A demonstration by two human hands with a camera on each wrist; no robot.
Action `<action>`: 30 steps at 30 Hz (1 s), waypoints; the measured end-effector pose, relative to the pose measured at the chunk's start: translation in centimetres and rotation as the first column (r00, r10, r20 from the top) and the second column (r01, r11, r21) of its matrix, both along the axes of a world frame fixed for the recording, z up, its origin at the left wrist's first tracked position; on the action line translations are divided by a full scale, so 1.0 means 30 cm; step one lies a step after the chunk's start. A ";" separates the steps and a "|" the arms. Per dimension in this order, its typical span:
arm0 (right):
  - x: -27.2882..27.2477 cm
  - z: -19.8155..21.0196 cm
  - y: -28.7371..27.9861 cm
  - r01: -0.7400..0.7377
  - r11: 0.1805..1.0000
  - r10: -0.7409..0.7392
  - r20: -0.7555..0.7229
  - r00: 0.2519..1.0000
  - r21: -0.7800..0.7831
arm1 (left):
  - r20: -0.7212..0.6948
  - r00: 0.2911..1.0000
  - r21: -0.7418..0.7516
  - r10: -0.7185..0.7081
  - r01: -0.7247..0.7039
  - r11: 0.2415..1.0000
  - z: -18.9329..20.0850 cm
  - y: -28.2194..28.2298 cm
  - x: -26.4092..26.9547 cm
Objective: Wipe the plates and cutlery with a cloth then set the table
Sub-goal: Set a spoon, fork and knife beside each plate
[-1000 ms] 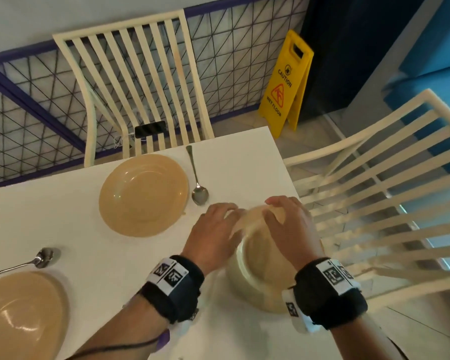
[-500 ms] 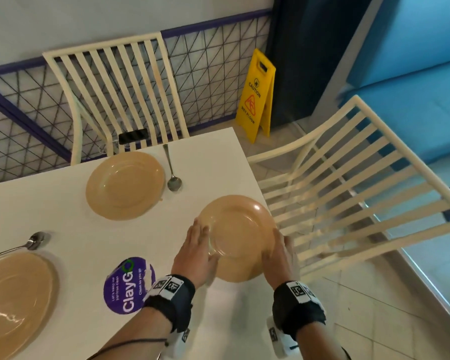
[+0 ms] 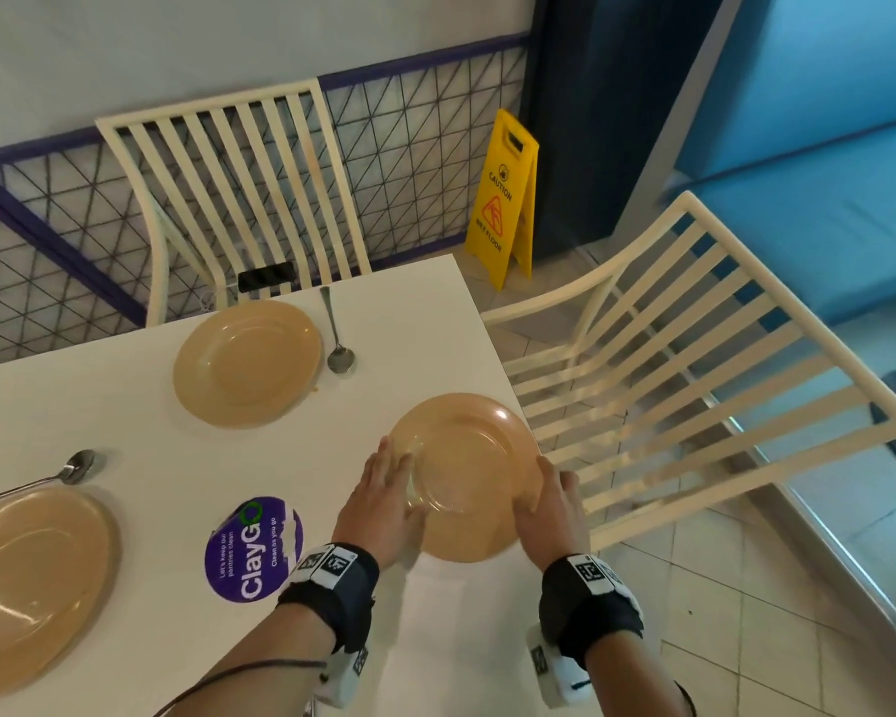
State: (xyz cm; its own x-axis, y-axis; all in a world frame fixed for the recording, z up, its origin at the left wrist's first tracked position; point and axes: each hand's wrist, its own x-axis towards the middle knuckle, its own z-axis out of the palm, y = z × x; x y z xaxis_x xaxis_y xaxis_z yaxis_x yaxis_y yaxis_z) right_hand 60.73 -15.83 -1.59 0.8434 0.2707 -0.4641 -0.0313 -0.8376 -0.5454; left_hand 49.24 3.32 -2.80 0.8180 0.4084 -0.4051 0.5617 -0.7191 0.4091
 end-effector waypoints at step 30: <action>-0.801 0.009 0.398 -0.692 0.719 0.693 0.001 0.721 -0.062 | 0.082 0.660 -0.124 0.747 -0.737 0.664 0.066 0.199 -1.253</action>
